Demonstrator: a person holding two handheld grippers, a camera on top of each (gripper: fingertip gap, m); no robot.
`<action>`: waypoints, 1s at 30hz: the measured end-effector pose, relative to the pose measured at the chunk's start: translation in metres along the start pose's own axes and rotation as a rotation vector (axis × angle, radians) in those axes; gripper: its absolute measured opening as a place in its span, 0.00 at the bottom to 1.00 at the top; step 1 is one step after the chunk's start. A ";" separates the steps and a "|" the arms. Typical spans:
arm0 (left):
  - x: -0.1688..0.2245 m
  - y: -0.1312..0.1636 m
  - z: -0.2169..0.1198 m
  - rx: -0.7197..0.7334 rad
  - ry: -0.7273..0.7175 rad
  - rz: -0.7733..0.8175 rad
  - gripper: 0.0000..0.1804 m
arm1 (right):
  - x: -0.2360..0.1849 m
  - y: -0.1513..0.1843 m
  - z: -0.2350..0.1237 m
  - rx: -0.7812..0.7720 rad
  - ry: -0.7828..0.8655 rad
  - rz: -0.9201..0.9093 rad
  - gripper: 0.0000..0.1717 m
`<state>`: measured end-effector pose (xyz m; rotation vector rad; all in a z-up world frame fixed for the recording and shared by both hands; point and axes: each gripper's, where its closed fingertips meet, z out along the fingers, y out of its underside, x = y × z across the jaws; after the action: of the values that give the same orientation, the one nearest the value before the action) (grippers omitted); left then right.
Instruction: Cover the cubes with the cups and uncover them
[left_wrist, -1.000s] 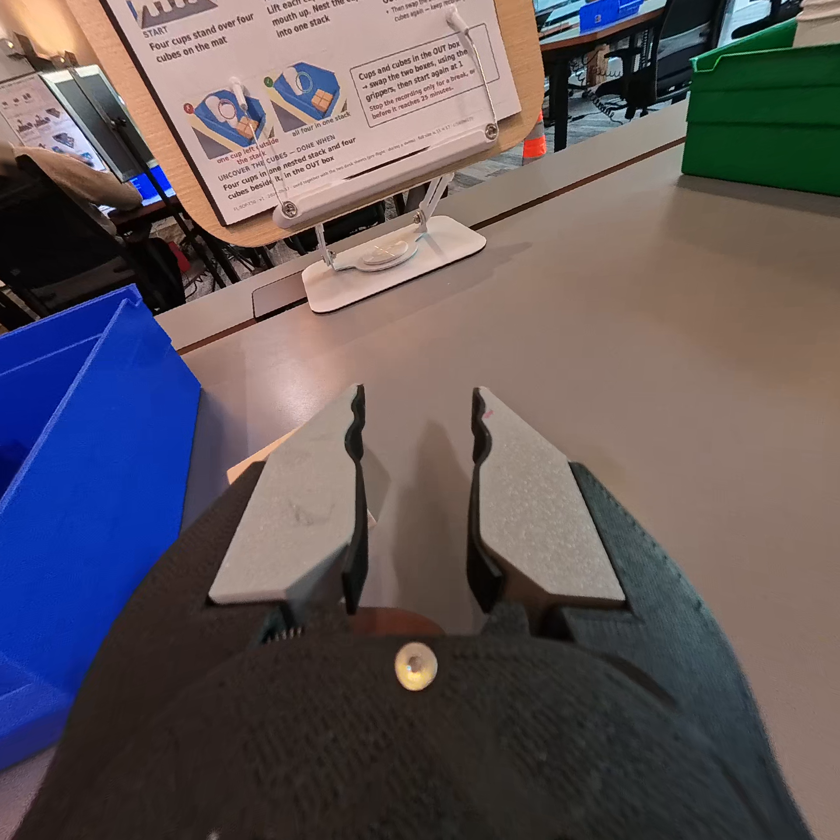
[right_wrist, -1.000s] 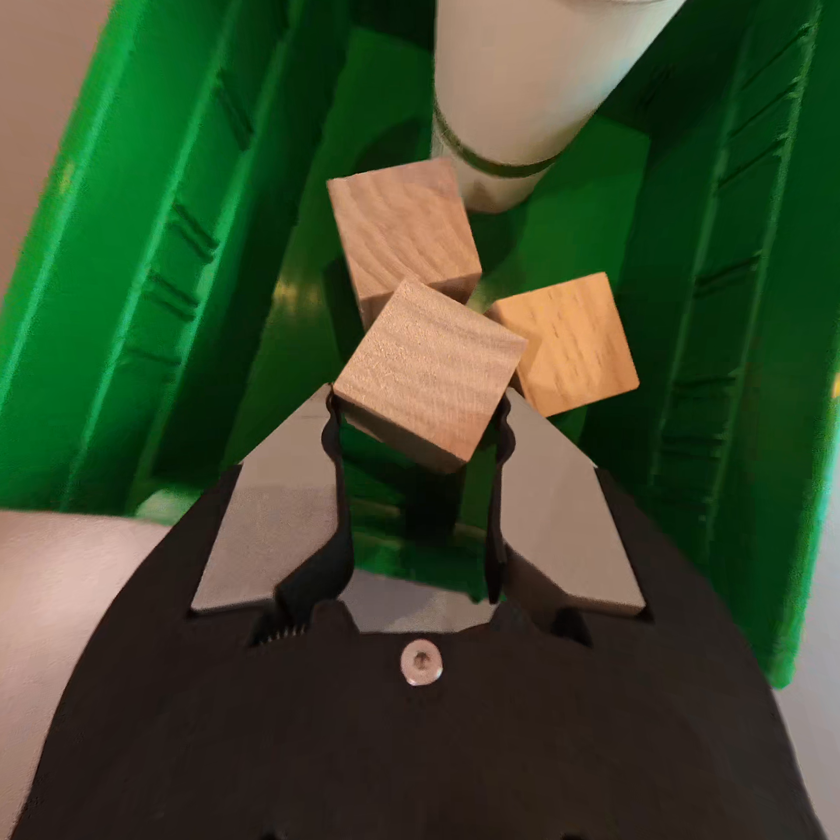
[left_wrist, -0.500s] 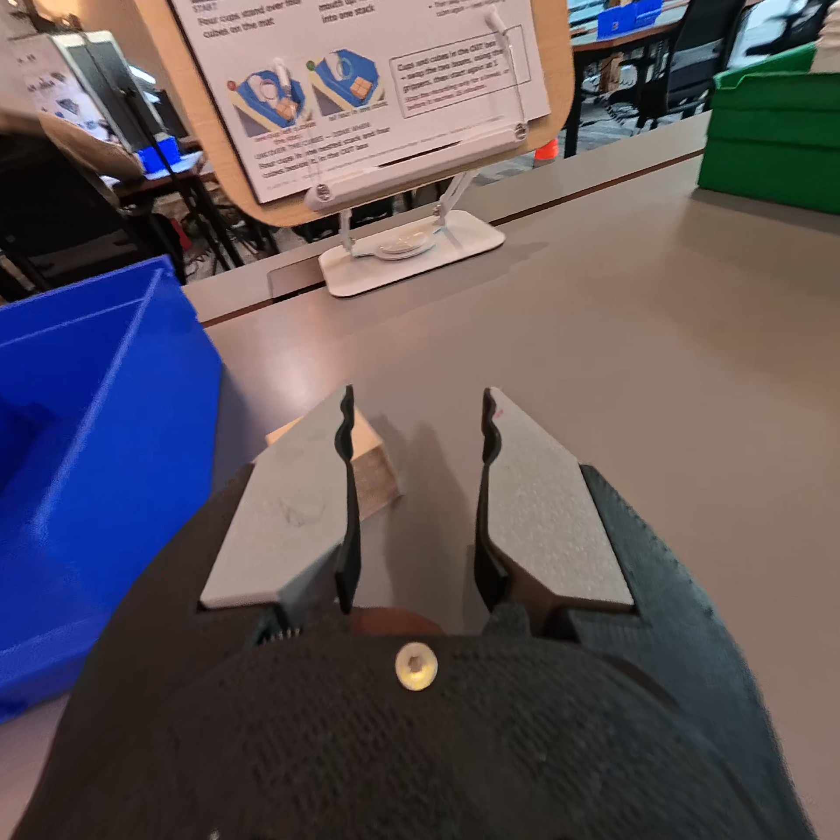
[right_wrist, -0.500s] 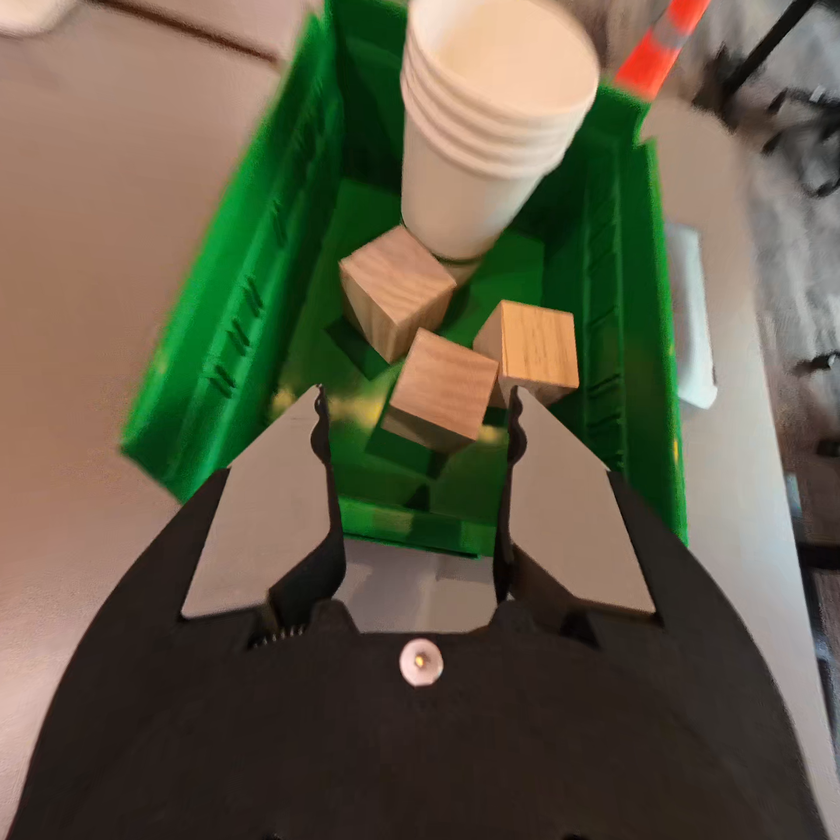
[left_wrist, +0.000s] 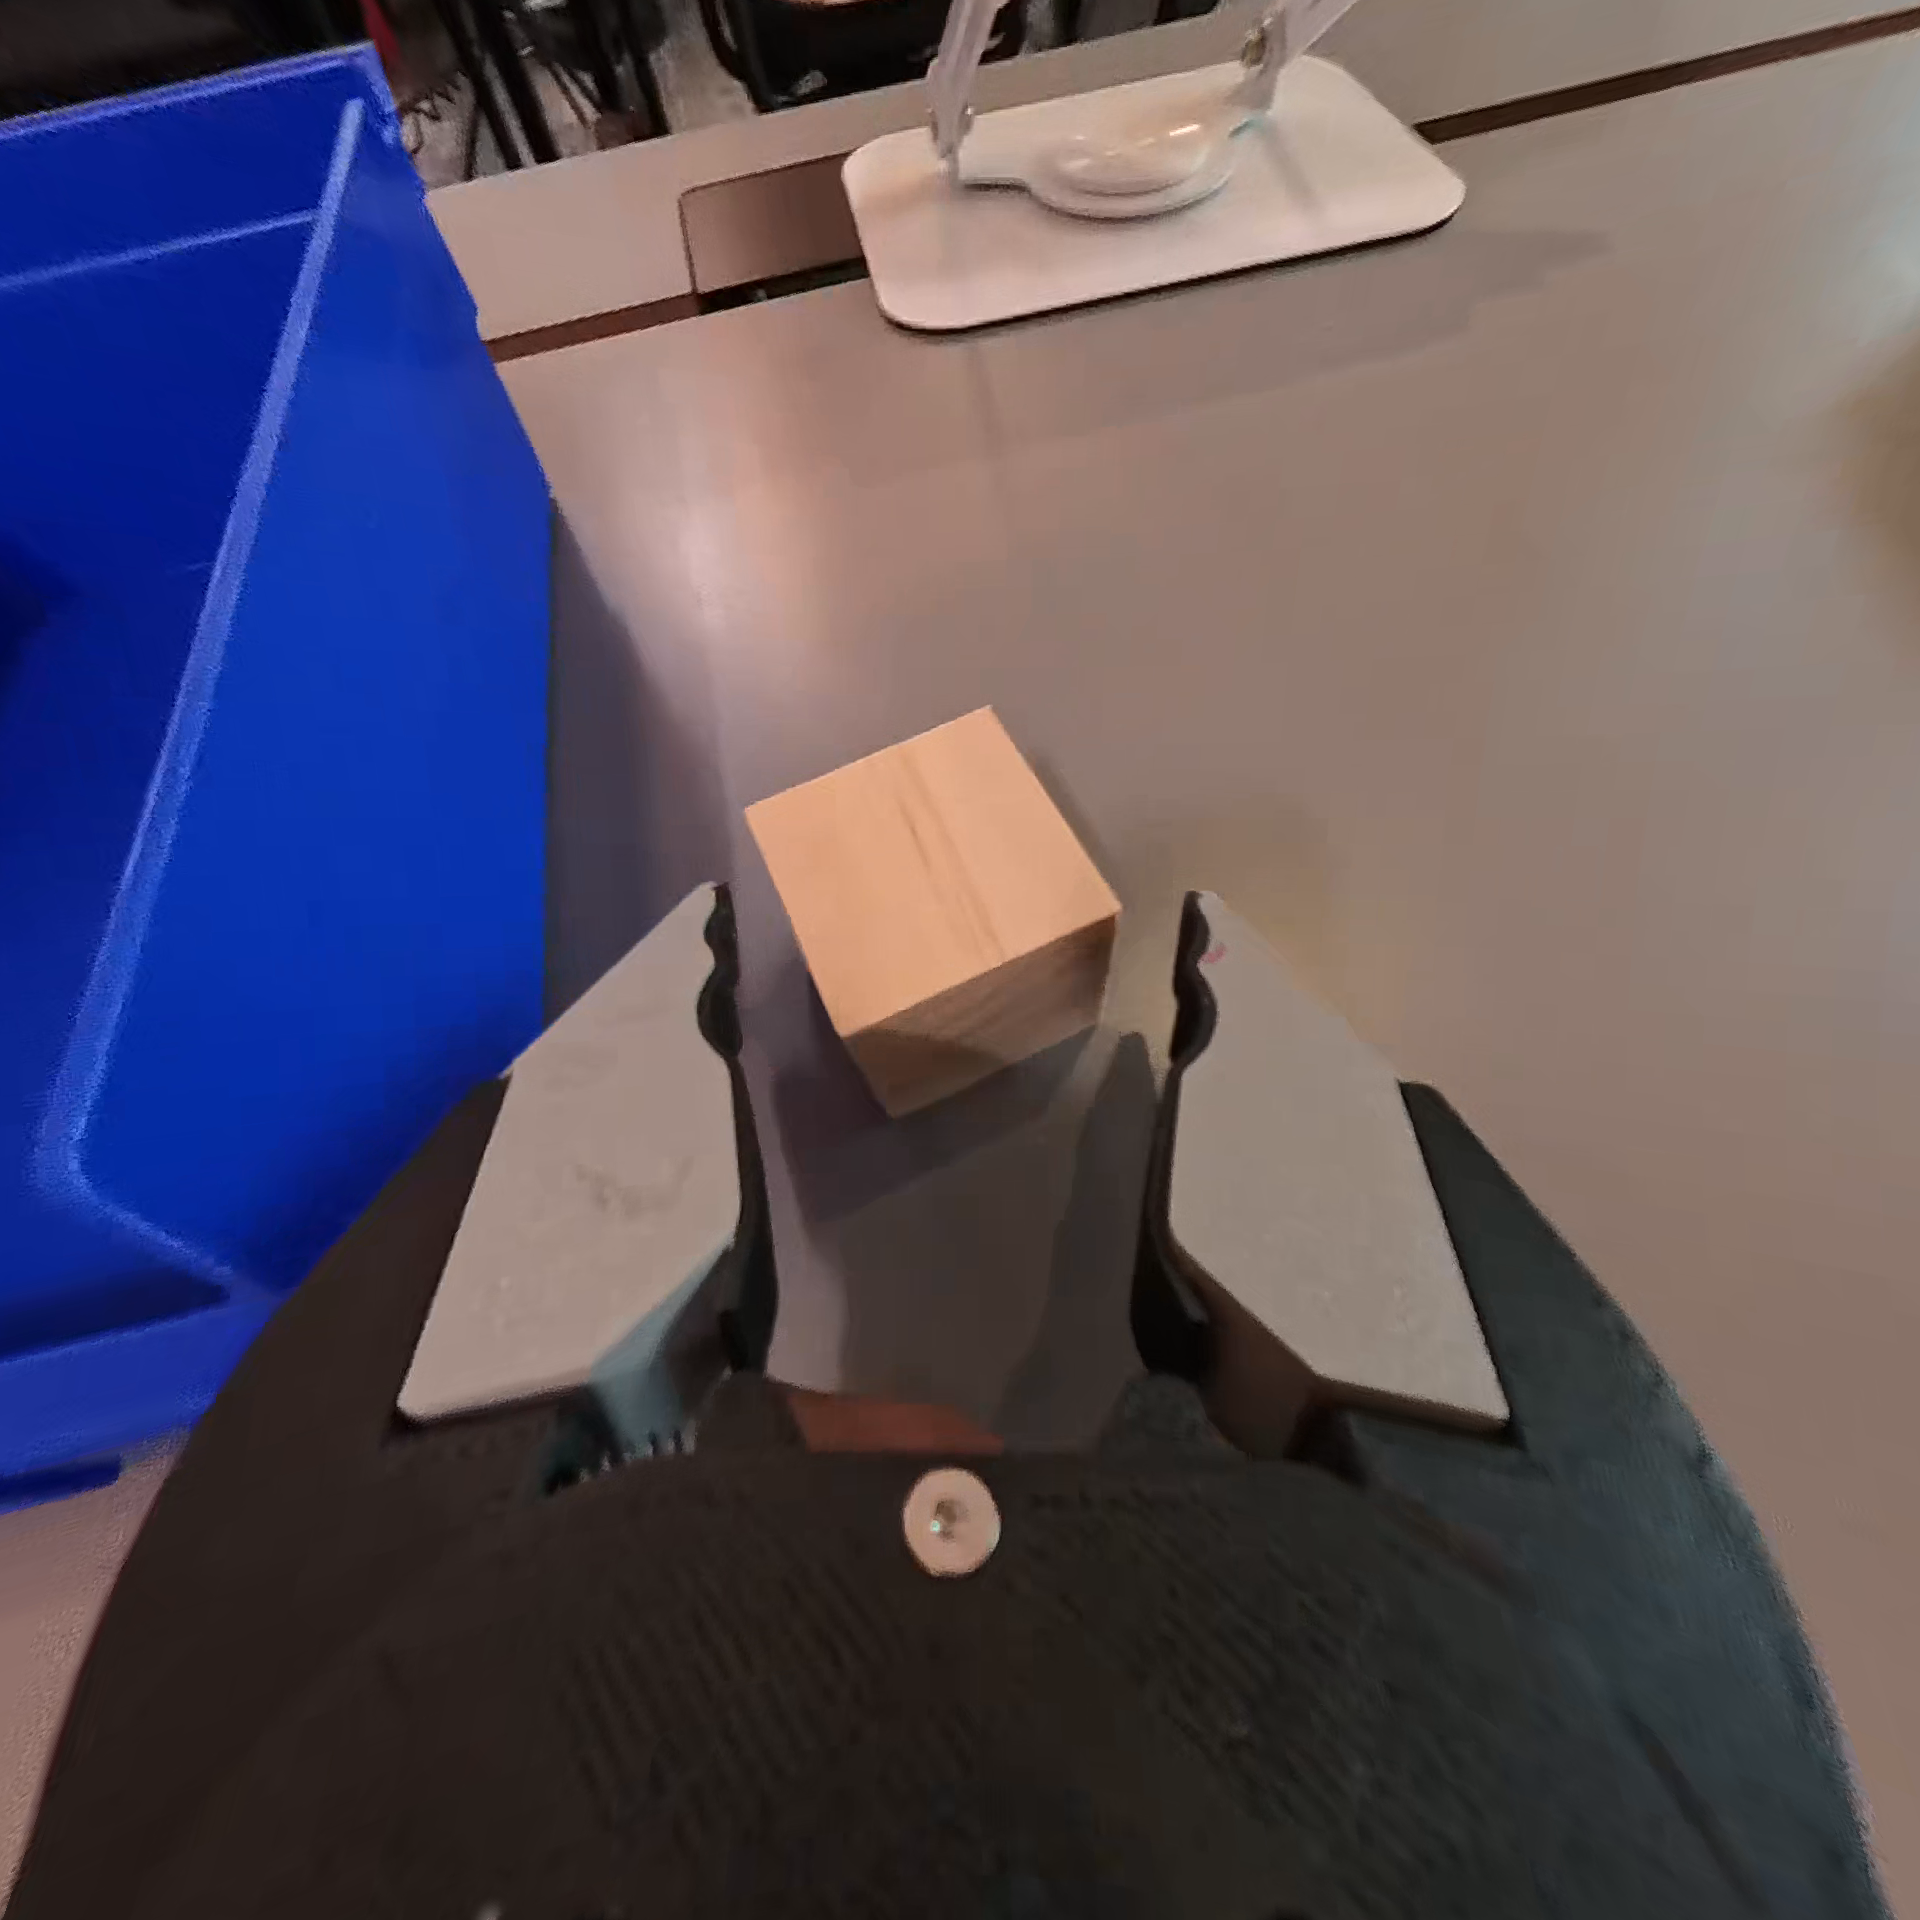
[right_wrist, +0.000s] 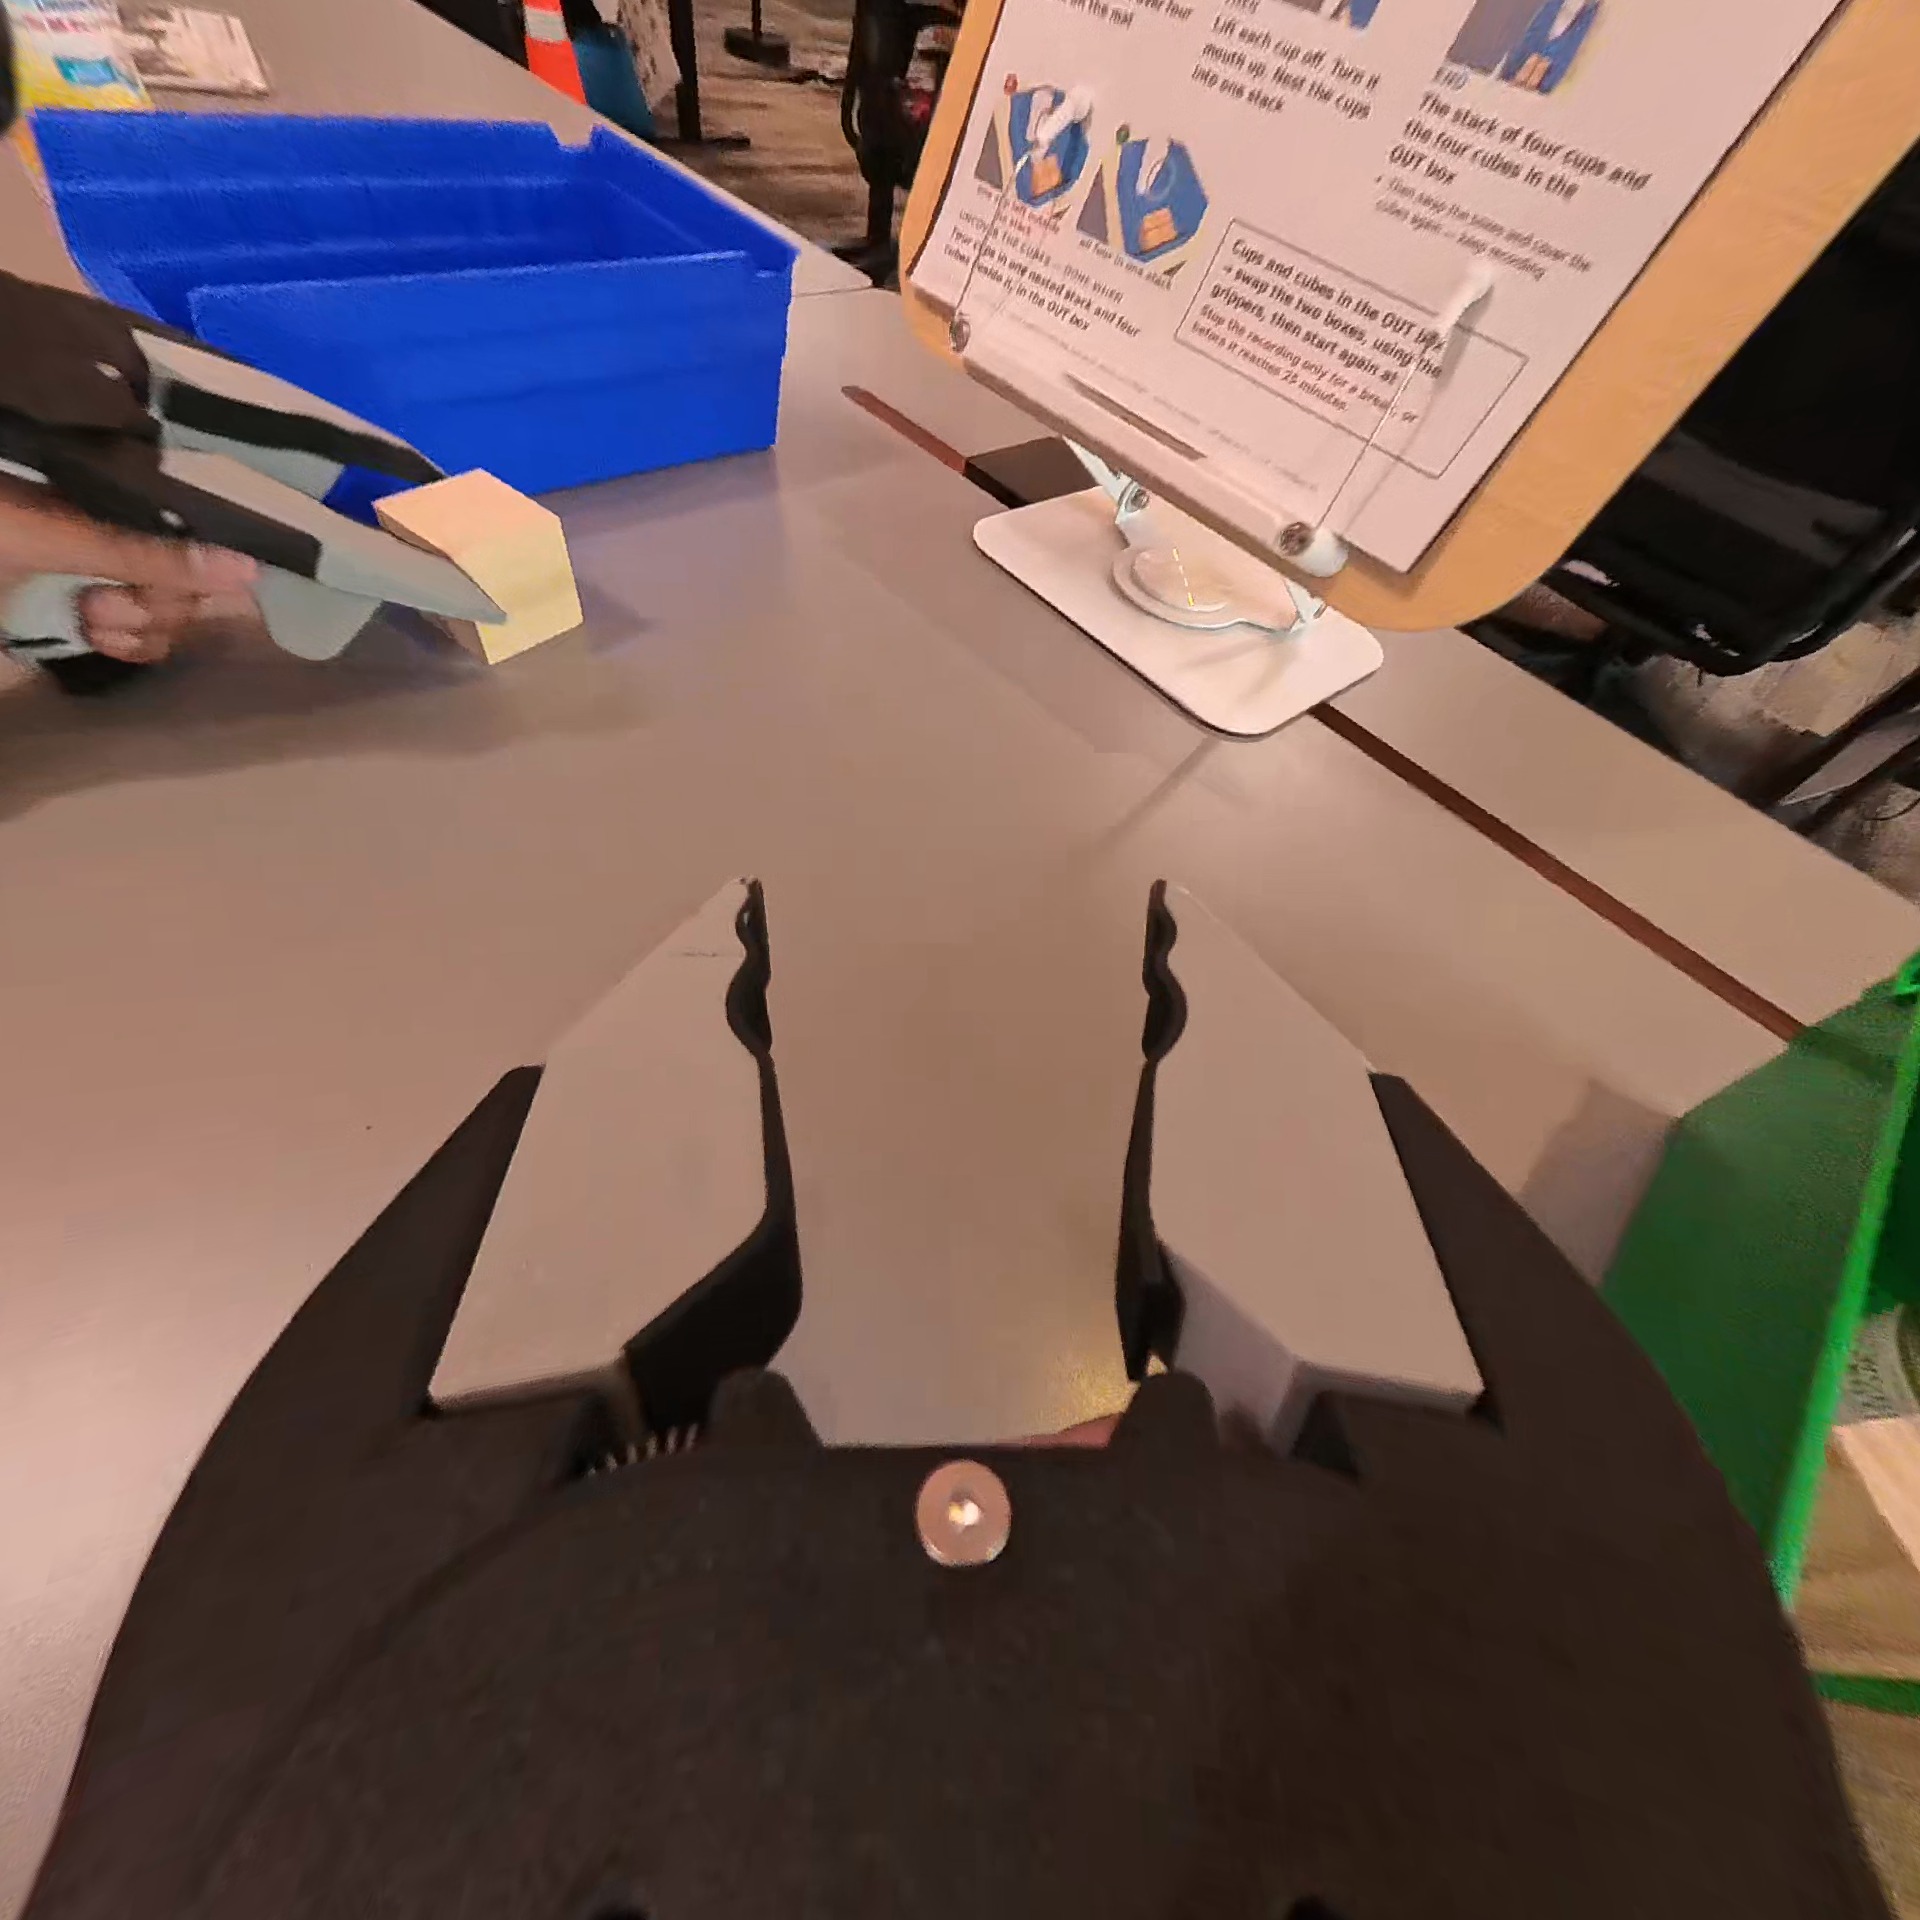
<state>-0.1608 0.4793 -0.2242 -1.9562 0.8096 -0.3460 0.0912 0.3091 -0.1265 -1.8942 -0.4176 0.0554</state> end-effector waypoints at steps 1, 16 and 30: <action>0.005 -0.002 0.000 0.016 0.035 -0.006 0.46 | -0.001 0.003 0.004 -0.010 -0.003 0.008 0.41; 0.013 -0.010 0.025 -0.021 0.040 0.150 0.35 | 0.005 0.043 0.026 -0.073 -0.082 0.166 0.38; 0.223 -0.074 -0.092 0.815 0.493 0.911 0.35 | -0.099 -0.004 0.025 0.068 -0.775 0.525 0.50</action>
<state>-0.0163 0.2929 -0.1339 -0.6318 1.4836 -0.4938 -0.0081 0.3021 -0.1484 -1.8128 -0.4064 1.1589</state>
